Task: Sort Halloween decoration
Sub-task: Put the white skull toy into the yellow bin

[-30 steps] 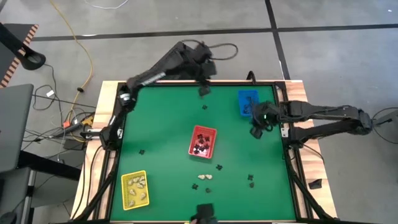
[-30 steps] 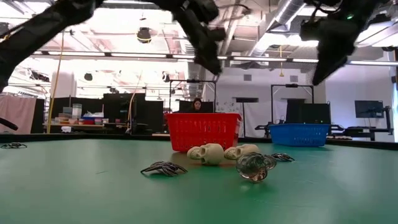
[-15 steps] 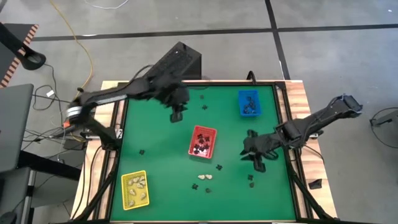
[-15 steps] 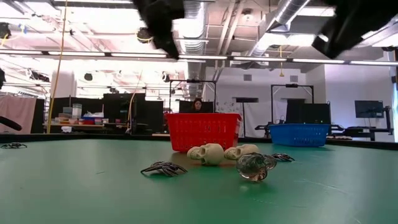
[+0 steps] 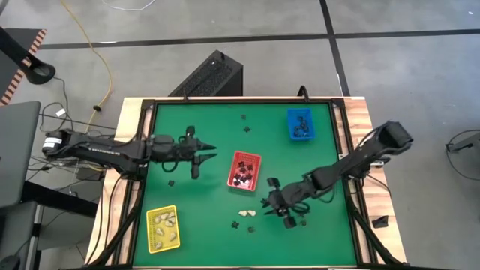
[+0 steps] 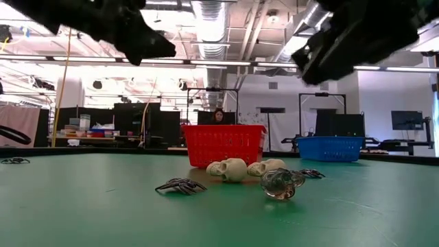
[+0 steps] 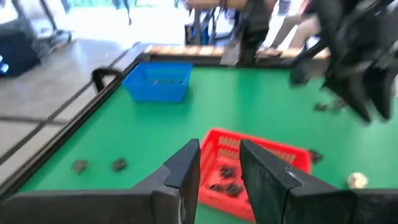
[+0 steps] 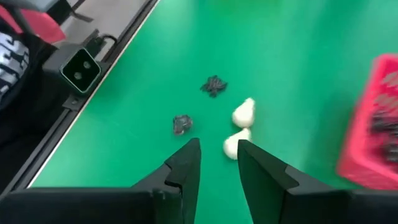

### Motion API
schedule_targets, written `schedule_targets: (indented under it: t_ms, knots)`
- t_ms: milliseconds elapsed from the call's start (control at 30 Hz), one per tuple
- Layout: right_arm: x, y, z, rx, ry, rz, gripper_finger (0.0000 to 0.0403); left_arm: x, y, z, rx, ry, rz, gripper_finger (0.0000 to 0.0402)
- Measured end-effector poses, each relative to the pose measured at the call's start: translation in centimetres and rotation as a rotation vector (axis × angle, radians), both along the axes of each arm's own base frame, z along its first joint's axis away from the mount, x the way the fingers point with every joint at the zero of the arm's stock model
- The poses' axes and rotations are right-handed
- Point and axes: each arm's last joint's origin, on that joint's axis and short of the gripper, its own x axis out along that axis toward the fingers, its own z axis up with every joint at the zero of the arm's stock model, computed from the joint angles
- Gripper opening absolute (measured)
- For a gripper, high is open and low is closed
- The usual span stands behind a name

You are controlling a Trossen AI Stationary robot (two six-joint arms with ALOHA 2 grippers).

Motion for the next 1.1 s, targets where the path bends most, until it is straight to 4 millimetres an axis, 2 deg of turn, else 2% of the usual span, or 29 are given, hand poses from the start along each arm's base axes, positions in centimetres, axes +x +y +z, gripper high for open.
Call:
schedule_targets:
  t_ms: [133,267,367,500,767,967,1100]
  knots:
    - [1.9,1.4,-1.5,0.021,0.036,0.029,0.0163,-0.2,-1.2,-0.5,0.032,-0.132,-0.098,0.0103]
    - [3.8,2.5,-1.6,0.009,0.025,0.037,0.0201,-0.2,-1.9,-0.4,0.094,-0.148,-0.137,0.0116]
    - [5.2,2.3,-2.2,0.000,0.034,0.008,0.0222,-0.4,-2.0,-0.3,0.098,-0.152,-0.124,0.0129]
    - [6.2,1.6,-4.4,-0.033,0.096,-0.041,0.0230,-0.4,-2.1,-0.7,0.098,-0.103,-0.132,0.0143]
    - [6.4,1.5,-6.6,-0.074,0.156,-0.140,0.0224,-0.5,-2.0,-1.5,0.101,-0.020,-0.128,0.0151]
    - [6.4,1.7,-7.1,-0.084,0.163,-0.154,0.0222,-0.6,-2.0,-1.8,0.120,0.016,-0.131,0.0151]
    - [6.3,1.6,-7.1,-0.097,0.177,-0.158,0.0201,-1.4,-1.9,-2.1,0.128,0.094,-0.135,0.0151]
